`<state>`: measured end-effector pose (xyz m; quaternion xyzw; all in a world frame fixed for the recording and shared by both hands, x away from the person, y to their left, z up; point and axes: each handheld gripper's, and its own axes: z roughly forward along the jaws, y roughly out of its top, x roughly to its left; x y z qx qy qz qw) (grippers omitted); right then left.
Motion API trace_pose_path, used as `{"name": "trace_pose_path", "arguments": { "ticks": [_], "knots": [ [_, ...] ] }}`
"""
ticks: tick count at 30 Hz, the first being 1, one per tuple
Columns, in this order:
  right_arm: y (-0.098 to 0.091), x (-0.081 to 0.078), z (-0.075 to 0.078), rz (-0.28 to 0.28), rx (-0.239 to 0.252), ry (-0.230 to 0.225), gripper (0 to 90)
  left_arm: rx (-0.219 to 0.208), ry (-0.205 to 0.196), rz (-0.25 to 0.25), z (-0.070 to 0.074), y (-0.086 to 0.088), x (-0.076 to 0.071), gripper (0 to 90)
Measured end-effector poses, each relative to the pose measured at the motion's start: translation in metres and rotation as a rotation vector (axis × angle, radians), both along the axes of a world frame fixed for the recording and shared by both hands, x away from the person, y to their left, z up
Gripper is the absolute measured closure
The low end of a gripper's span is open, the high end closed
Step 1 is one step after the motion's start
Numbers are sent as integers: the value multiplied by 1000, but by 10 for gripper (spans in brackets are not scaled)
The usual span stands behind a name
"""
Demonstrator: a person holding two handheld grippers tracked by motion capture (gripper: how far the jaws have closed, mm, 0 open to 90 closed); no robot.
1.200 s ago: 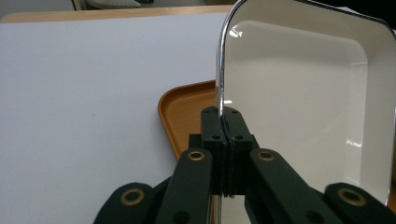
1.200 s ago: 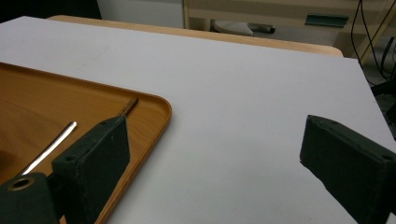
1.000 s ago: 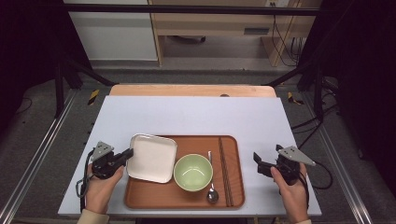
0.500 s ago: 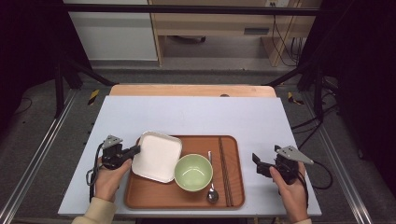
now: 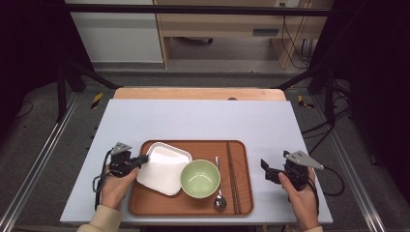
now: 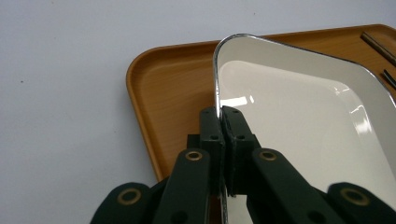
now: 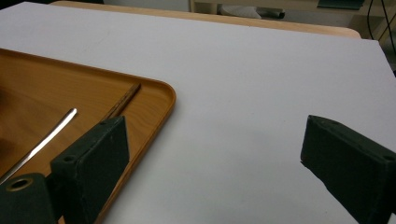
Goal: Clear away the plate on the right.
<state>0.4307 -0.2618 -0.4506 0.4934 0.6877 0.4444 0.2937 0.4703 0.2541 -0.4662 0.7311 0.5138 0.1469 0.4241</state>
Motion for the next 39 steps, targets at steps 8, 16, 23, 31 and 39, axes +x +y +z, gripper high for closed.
{"name": "trace_pose_path", "arguments": {
  "ticks": [8,16,23,31,39],
  "knots": [
    [0,1,-1,5,9,10,81,-1,1,-2,-5,0,-1,873],
    [-1,1,-2,5,21,14,81,-11,-20,7,-7,3,-3,866],
    [0,1,-2,10,17,14,80,45,-134,2,2,1,-9,793],
    [-1,2,-2,2,19,8,76,74,-273,-28,11,-9,-13,630],
    [0,3,-2,0,17,3,69,72,-357,-47,25,-12,-19,496]
  ]
}}
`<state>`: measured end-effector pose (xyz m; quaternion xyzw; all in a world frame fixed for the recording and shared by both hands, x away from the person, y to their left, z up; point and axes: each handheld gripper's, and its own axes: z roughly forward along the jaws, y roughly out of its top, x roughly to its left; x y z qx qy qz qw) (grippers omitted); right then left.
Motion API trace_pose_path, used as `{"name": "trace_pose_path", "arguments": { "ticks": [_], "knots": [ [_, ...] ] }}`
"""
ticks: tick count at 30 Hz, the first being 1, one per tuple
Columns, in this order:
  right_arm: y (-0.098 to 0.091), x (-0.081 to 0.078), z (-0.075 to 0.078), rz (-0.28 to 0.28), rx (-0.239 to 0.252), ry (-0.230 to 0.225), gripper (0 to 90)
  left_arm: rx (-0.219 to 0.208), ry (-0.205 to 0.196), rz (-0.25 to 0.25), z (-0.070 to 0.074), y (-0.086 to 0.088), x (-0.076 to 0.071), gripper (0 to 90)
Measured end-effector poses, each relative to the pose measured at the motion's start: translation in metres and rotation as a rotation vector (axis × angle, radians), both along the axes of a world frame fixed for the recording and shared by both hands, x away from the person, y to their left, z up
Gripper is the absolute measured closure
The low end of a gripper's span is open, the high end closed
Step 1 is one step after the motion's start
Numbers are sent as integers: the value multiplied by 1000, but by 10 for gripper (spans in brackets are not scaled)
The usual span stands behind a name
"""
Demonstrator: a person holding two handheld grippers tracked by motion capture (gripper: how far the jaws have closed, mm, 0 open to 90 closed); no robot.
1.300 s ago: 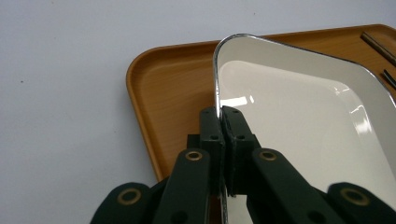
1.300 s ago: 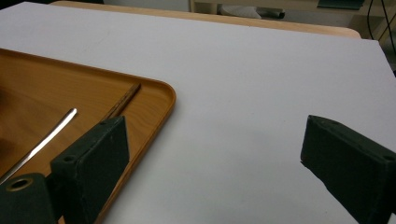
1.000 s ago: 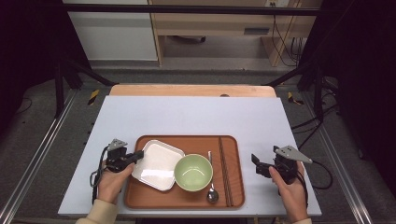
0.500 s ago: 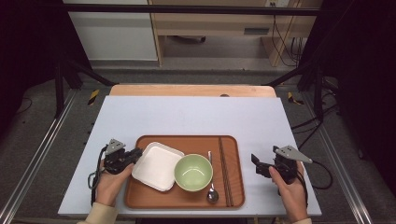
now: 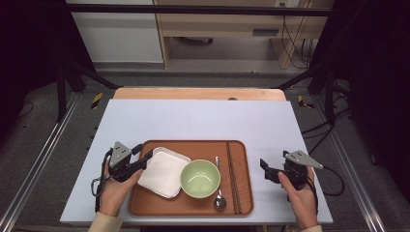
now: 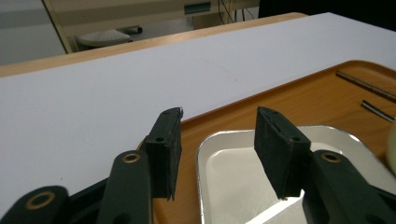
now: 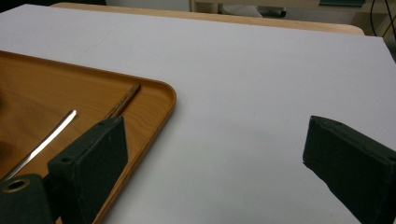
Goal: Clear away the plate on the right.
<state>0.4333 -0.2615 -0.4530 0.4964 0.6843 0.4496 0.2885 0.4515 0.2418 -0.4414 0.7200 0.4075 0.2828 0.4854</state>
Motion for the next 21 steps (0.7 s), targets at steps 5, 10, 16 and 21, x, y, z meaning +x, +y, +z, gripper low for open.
{"name": "trace_pose_path", "arguments": {
  "ticks": [5,10,16,21],
  "knots": [
    [0,-1,2,1,5,-8,65,-1,-15,-44,6,-1,-1,433],
    [1,-1,2,2,2,-12,62,-32,-45,-106,13,4,0,289],
    [1,-3,5,-4,24,-22,61,-87,-79,-147,26,11,-4,80],
    [1,-4,10,-14,39,-52,59,-53,-130,-157,37,18,-9,48]
  ]
}}
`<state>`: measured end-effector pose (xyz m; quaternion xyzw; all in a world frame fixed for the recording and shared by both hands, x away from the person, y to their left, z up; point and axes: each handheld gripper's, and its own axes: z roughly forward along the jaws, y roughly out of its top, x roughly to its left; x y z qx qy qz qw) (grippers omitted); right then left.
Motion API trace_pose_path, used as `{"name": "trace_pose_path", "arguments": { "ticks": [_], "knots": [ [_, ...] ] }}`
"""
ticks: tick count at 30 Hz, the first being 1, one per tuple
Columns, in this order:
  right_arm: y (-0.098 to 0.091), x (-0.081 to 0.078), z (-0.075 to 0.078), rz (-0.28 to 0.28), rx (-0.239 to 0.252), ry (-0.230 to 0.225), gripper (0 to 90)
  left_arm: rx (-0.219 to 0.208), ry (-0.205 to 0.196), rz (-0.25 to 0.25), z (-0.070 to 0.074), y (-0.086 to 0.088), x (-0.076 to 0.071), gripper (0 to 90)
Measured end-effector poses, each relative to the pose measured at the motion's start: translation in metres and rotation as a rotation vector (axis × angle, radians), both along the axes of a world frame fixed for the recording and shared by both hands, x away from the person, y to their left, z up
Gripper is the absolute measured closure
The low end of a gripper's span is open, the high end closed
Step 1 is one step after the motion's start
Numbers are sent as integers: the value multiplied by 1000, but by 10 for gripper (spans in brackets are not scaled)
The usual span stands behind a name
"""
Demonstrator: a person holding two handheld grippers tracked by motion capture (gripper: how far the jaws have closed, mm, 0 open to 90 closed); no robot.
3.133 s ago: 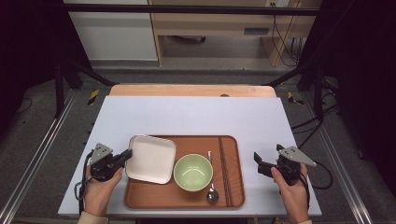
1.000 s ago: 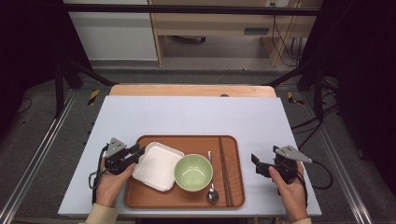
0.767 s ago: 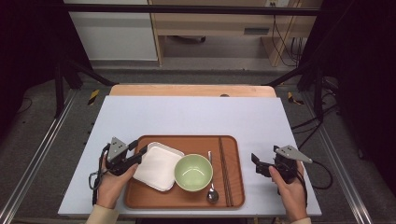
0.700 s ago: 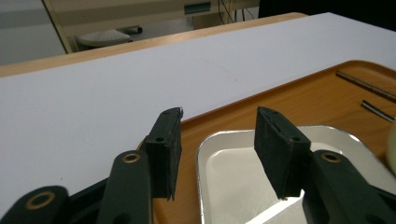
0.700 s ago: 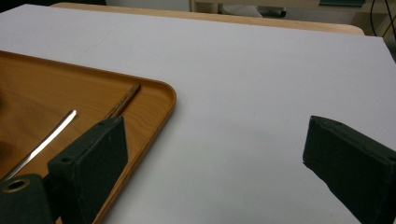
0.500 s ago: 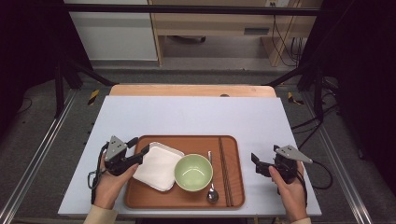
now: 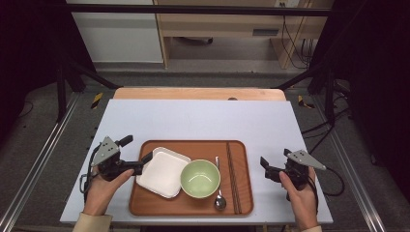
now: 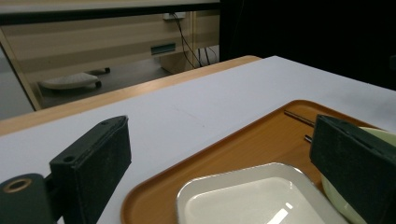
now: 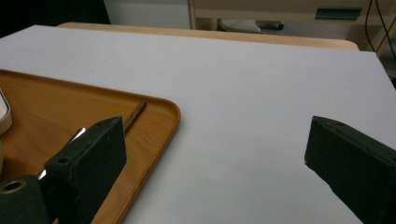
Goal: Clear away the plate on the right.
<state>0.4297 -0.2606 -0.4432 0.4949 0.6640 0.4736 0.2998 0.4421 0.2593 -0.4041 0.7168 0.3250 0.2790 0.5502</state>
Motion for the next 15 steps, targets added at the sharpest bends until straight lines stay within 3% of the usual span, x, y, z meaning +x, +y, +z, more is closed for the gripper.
{"name": "trace_pose_path", "arguments": {
  "ticks": [5,11,15],
  "knots": [
    [3,-3,8,-6,22,-33,56,-8,-15,1,5,10,-3,38],
    [10,-6,15,17,14,-63,53,-10,-47,-17,13,21,-9,24],
    [16,-8,19,36,13,-83,52,14,-61,-26,15,25,-12,20]
  ]
}}
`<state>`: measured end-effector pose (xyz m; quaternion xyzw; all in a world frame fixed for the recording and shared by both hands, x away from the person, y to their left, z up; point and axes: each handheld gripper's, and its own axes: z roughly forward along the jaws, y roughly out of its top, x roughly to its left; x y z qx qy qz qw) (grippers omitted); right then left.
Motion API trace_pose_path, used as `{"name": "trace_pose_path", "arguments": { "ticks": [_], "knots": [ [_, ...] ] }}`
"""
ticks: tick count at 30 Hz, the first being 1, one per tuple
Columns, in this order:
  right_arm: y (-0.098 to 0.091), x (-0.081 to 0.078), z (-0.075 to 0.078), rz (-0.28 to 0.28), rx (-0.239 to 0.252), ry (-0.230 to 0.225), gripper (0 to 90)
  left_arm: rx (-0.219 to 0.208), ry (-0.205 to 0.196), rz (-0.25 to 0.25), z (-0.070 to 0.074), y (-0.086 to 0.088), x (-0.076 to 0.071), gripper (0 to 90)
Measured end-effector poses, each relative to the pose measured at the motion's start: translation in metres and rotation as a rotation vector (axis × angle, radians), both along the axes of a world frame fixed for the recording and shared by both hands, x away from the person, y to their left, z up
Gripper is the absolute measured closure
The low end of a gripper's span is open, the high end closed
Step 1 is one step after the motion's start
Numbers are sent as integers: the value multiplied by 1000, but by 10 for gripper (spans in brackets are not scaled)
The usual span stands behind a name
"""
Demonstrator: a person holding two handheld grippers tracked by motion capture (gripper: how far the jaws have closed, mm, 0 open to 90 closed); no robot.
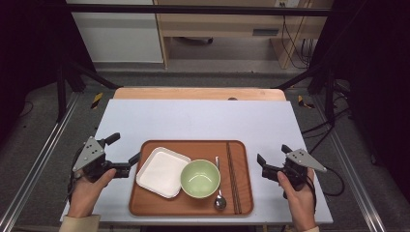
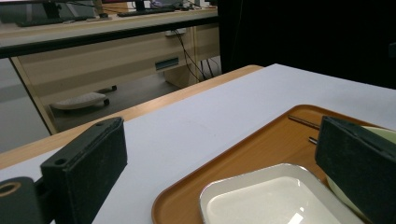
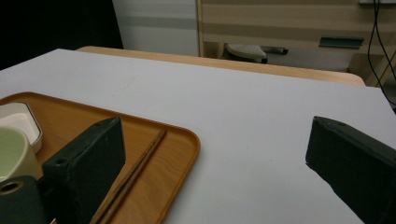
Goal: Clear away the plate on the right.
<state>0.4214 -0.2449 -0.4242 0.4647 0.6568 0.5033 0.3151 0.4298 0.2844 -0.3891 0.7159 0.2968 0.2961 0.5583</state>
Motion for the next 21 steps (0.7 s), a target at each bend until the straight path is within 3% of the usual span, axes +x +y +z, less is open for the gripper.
{"name": "trace_pose_path", "arguments": {
  "ticks": [7,9,13,21],
  "knots": [
    [11,-3,3,44,-3,-16,54,31,-20,-22,1,5,-5,19],
    [14,-3,2,53,-7,-24,56,38,-43,-24,2,8,-5,19],
    [19,-4,3,78,-10,-39,58,32,-54,-22,1,16,-7,19],
    [26,-7,4,102,-39,-114,59,34,-41,-17,-8,26,-5,16]
  ]
}}
